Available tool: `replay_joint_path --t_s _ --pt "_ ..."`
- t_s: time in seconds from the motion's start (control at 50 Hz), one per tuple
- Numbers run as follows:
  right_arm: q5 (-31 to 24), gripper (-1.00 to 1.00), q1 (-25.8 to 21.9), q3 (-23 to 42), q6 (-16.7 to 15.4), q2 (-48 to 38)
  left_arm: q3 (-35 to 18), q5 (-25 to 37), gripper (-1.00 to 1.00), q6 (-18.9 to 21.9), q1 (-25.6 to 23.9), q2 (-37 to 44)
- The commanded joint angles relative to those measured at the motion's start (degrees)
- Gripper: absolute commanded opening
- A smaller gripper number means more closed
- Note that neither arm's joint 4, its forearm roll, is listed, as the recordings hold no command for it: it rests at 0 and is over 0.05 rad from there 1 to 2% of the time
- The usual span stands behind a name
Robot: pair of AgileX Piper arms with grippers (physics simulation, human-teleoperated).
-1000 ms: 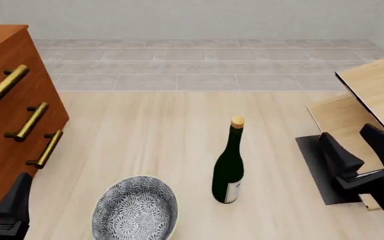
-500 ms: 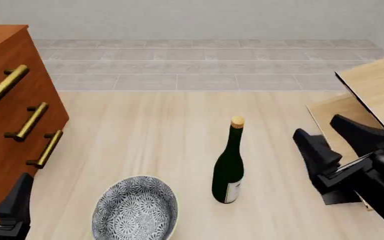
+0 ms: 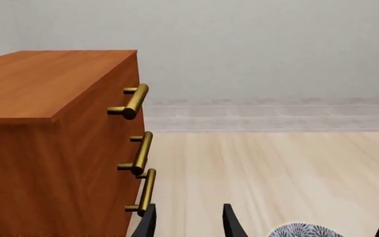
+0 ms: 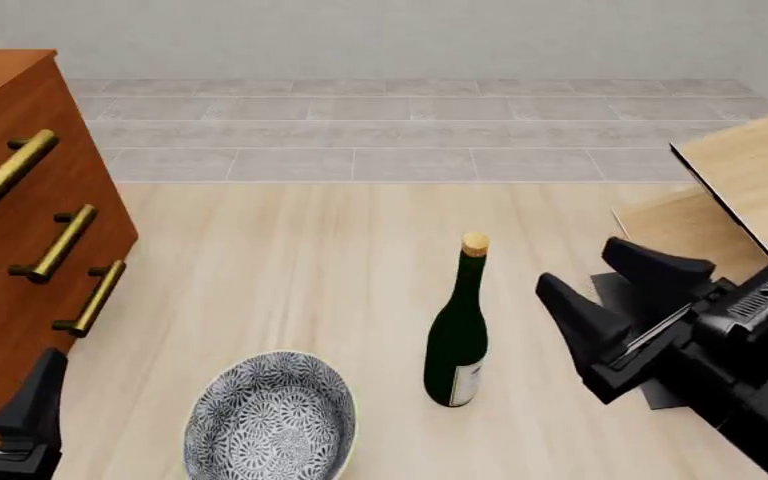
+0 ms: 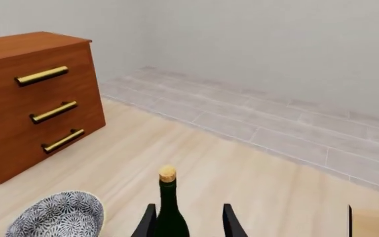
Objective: Put the wine bottle on the wine rack.
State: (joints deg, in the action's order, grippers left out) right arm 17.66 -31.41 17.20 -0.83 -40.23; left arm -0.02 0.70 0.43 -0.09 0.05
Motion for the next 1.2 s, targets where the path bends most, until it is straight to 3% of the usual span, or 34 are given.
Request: replay_joint_path --t_s 0.02,0.5,1.2 --pt "1.3 1.00 -2.3 0.5 0.6 -2.8 0.0 0.2 1.00 0.1 0.1 0.0" --pt "5.4 1.00 -3.7 2.6 -1.0 -9.6 0.0 0.0 1.00 0.5 0.3 0.0" --pt "14.0 1.00 -4.8 3.1 0.4 -19.6 0.0 0.5 1.00 -0.1 0.8 0.0"
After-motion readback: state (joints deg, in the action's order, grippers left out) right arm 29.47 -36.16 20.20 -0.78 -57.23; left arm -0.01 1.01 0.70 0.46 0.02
